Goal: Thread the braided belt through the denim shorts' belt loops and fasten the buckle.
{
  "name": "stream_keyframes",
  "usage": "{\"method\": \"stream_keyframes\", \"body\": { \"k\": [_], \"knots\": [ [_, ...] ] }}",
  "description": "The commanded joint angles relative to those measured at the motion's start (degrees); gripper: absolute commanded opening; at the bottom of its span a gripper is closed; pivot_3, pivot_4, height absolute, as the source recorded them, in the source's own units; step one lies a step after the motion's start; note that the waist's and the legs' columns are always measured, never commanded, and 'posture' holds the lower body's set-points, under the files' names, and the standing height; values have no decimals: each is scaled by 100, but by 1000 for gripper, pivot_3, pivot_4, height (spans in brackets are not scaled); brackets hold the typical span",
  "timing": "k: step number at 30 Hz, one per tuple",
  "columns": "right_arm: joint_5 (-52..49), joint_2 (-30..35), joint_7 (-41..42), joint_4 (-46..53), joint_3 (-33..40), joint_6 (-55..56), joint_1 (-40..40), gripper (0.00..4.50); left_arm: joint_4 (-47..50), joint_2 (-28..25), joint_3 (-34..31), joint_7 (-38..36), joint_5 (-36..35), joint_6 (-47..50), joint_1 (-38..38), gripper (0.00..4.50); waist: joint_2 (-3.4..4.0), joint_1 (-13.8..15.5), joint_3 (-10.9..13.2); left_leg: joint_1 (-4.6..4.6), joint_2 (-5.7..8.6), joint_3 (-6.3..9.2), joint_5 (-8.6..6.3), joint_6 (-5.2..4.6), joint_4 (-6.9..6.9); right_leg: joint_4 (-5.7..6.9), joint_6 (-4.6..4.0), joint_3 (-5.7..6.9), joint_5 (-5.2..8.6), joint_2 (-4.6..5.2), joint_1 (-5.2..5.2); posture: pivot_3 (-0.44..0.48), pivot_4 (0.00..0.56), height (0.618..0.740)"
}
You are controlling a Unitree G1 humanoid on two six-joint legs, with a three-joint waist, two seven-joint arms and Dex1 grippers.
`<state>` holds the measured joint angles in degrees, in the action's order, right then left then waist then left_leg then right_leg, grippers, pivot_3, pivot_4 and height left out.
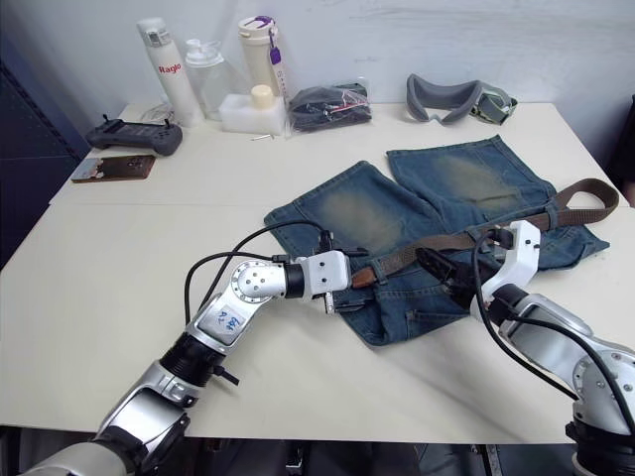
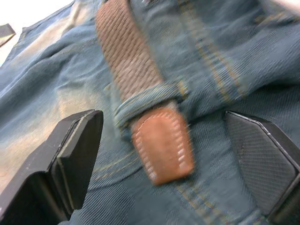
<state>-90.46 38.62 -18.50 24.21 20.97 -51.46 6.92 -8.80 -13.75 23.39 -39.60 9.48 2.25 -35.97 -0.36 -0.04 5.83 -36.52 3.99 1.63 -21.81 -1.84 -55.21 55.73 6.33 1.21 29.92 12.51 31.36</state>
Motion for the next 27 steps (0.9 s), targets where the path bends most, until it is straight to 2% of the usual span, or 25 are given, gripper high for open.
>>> {"method": "stream_keyframes", "body": {
  "k": [1,4,9,11,12,14,15,19,20,23,27],
  "knots": [
    [-164,135,-36,216,102,106,12,4479,24,-1,-130,211,113,78,-65,4244,0,1,0,0,1,0,0,-1,0,0,0,0,0,0,0,0,150,627],
    [-196,261,38,249,141,73,-6,4500,100,-14,-117,169,54,73,-23,3250,0,1,0,0,1,0,0,-1,0,0,0,-1,0,0,0,0,150,627],
    [-90,924,785,315,649,-41,-328,4500,222,-13,-82,100,5,56,41,908,2,13,2,-2,1,0,0,-2,0,-2,1,2,0,0,0,0,150,627],
    [274,1124,1045,256,707,13,-390,3937,254,-2,-118,97,-39,97,62,7,1,4,3,-1,2,-1,-1,-6,1,-8,1,6,0,-1,-5,0,150,627],
    [473,1156,1114,126,684,56,-390,3579,276,8,-151,102,-74,139,75,0,-2,3,4,2,2,-1,-2,-10,2,-12,2,8,-1,-2,-9,0,150,627],
    [884,1176,1313,-44,590,117,-407,2325,318,-3,-193,109,-107,190,91,0,-5,1,6,13,1,0,-6,-27,6,-17,2,12,-1,-4,-20,0,150,627],
    [1344,1244,1417,-162,393,140,-433,2078,361,-24,-232,101,-136,249,102,0,-4,1,6,13,1,0,-5,-27,6,-17,2,12,-1,-3,-20,0,150,627],
    [2601,1119,1724,-633,-256,312,-288,205,633,-232,-340,-2,-174,440,176,0,-3,-2,8,17,2,1,-3,-23,10,-21,3,11,-1,-4,-22,0,150,627],
    [2911,1107,1810,-777,-428,349,-265,46,786,-319,-377,-75,-207,574,235,0,-3,-5,8,17,3,1,-1,-20,11,-20,3,9,-1,-4,-22,0,150,627],
    [3427,991,2056,-1061,-626,357,-231,46,1432,-664,-513,-463,-450,1435,501,0,-1,-22,7,26,2,1,5,-8,14,-20,5,7,0,-5,-24,0,150,627],
    [3744,799,2306,-1251,-676,258,-106,46,2426,-1605,-908,-973,-755,2639,1043,0,-9,-54,7,40,1,19,4,-7,17,-22,5,7,1,-13,-35,0,150,627]
  ]
}}
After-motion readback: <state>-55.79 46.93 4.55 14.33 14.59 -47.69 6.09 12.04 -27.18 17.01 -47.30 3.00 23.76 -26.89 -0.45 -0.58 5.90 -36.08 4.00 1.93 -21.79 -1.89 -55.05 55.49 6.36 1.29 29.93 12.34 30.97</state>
